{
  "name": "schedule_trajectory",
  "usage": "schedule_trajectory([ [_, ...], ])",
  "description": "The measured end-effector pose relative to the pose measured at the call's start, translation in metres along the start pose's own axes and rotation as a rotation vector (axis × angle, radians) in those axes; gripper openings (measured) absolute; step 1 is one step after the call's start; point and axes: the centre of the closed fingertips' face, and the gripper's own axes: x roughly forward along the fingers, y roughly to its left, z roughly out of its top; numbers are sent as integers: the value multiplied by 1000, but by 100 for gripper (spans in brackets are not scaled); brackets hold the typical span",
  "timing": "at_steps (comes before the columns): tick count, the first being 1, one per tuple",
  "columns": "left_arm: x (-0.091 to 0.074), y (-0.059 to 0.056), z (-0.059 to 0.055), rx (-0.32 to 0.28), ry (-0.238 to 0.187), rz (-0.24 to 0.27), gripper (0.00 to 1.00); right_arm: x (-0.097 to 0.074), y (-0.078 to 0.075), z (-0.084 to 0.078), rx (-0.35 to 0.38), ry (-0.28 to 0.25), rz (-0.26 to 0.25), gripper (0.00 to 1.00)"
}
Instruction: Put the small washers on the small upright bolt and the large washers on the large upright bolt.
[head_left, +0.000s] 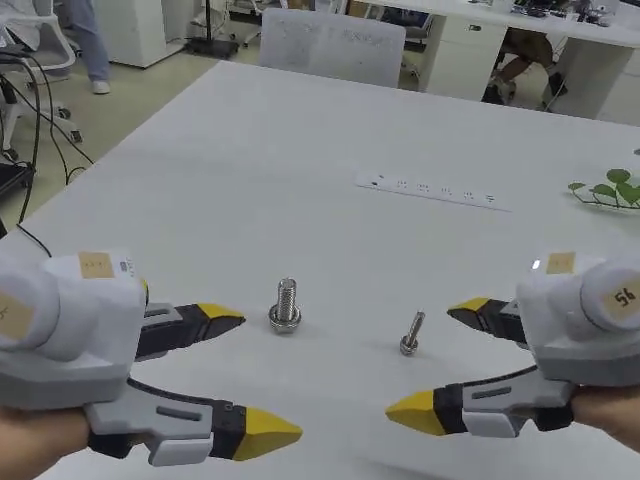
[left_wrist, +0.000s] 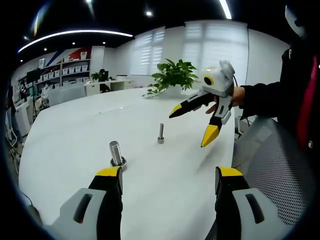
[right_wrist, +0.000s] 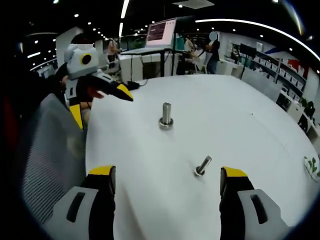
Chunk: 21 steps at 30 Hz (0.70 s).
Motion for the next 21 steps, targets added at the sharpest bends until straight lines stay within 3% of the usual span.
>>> schedule_trajectory([
  [9,0,3,0,-2,2,4,77,-14,11,-2,28,-42,-19,87],
  [21,0,5,-6,-17,11,11,81,-15,13,-9,65,-52,-35,88],
])
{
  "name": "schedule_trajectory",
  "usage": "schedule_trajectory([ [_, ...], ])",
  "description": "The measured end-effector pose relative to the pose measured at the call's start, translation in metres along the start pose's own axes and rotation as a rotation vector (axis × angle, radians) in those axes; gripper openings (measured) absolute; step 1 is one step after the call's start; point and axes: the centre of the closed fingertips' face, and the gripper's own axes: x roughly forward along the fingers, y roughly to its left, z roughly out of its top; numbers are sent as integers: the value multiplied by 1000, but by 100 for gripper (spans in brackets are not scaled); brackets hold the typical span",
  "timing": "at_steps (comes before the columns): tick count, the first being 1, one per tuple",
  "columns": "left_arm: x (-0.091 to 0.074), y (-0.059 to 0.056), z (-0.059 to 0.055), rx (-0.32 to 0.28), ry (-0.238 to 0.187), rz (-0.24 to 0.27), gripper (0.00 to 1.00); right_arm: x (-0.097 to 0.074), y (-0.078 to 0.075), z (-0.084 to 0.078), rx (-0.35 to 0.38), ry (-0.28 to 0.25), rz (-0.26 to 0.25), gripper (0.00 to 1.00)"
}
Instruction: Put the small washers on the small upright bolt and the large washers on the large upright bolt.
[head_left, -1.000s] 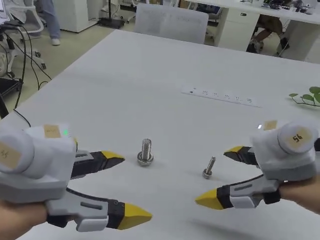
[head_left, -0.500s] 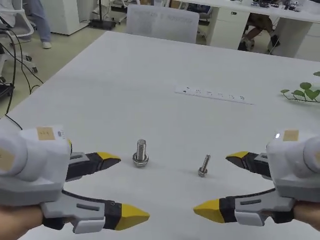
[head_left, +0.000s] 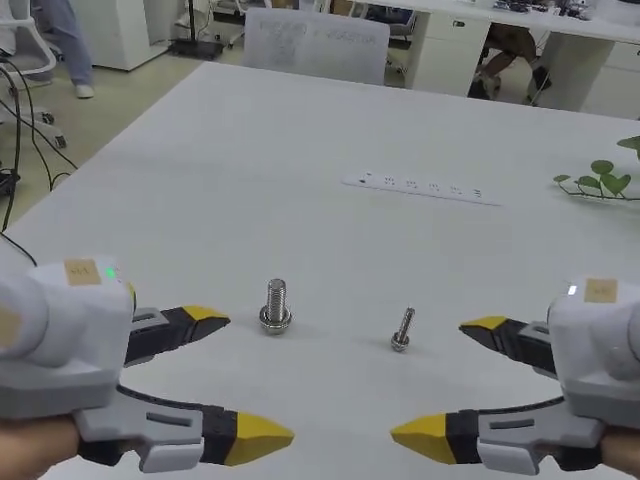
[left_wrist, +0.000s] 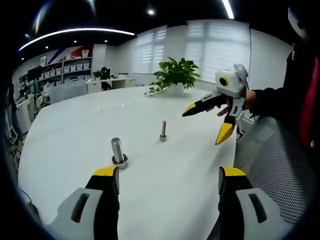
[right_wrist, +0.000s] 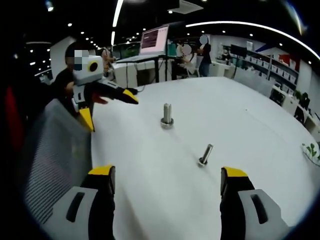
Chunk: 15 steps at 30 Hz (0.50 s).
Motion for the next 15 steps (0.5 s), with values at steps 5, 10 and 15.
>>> schedule_trajectory([
  [5,-1,3,-2,-7,6,12,85,2,1,0,10,-7,-2,88],
  [10,-2,5,-4,-14,8,25,88,3,3,-2,18,-3,4,89],
  [15,-2,6,-4,-15,9,29,90,3,3,-1,17,-7,3,89],
])
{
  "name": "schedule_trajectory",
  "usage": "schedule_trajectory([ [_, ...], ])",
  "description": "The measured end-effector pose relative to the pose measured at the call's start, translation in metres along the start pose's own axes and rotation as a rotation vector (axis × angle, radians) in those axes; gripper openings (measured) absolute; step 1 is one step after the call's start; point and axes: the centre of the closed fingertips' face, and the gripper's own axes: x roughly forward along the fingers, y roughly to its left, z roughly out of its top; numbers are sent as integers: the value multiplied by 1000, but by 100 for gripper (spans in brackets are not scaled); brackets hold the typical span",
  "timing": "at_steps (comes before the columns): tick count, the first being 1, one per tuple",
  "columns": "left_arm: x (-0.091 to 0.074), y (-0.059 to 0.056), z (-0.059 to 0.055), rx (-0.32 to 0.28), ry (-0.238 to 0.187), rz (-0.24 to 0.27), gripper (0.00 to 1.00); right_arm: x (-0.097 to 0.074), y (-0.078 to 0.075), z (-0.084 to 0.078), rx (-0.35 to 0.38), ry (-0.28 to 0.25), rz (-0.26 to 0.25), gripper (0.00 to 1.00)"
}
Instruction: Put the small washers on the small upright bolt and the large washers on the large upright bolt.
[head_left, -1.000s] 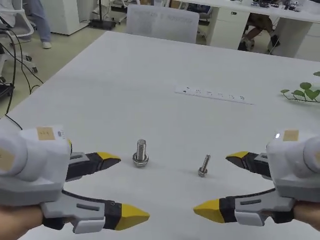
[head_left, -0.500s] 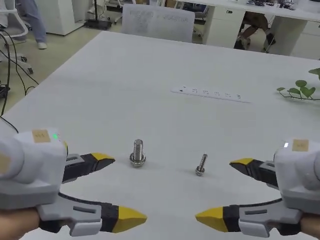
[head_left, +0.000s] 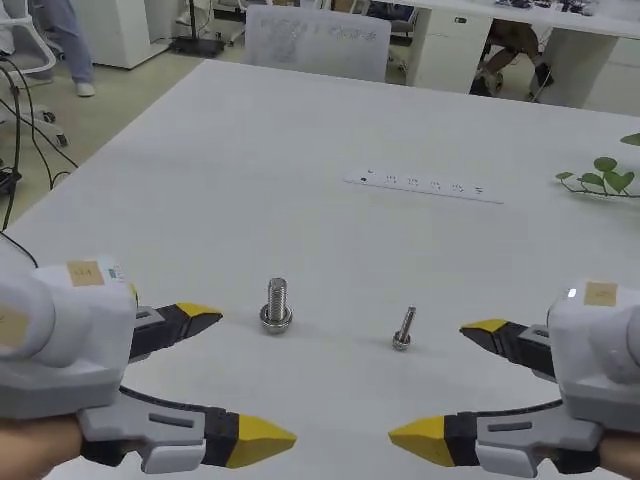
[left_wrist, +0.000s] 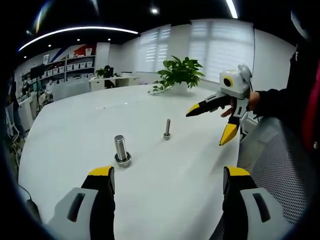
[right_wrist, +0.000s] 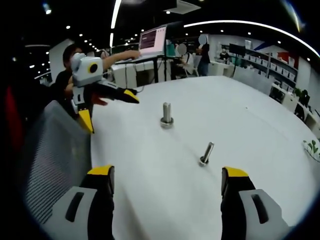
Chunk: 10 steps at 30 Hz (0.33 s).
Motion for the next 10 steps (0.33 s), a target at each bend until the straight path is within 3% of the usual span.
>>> schedule_trajectory([
  [10,3,-2,2,5,2,-7,91,1,-2,0,3,-1,-7,89],
])
